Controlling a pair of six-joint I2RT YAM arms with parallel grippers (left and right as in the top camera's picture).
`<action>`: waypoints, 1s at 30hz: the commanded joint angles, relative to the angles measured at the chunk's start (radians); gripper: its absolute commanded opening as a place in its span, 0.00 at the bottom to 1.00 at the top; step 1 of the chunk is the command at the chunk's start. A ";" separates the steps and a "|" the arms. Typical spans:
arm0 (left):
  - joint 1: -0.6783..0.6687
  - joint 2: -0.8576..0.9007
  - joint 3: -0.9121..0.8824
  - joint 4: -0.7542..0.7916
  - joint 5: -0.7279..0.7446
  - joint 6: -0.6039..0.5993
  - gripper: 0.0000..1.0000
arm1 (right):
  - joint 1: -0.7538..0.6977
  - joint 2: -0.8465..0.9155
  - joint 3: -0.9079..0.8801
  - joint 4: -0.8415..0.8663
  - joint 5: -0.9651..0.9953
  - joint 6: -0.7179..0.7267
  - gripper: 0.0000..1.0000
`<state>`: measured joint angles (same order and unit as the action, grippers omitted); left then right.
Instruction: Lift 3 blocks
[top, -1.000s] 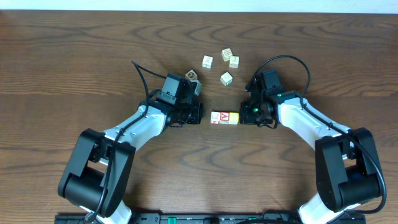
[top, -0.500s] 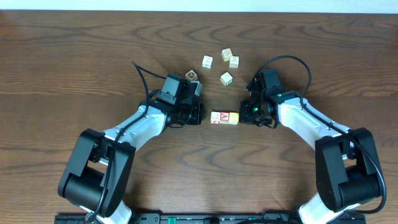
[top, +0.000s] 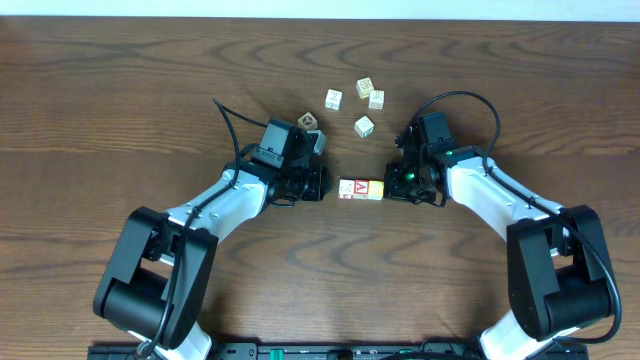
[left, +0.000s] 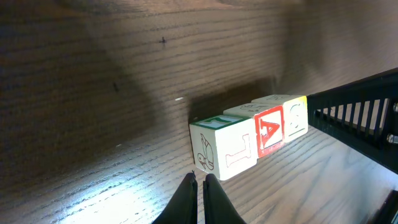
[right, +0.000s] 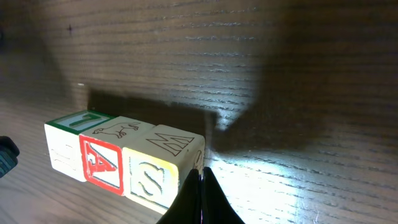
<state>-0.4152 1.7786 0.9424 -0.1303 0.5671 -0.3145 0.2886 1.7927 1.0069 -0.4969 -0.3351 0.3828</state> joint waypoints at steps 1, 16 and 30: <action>0.002 0.024 -0.010 -0.003 0.010 0.015 0.07 | 0.008 0.014 -0.008 -0.006 -0.014 -0.035 0.01; 0.003 0.105 -0.009 0.021 0.025 0.033 0.07 | 0.008 0.014 -0.009 -0.016 -0.015 -0.108 0.01; 0.005 0.105 -0.009 0.047 0.076 0.035 0.07 | 0.008 0.014 -0.033 -0.014 -0.018 -0.107 0.01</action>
<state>-0.4152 1.8767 0.9421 -0.0875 0.6292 -0.2810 0.2886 1.7927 0.9943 -0.5114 -0.3420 0.2947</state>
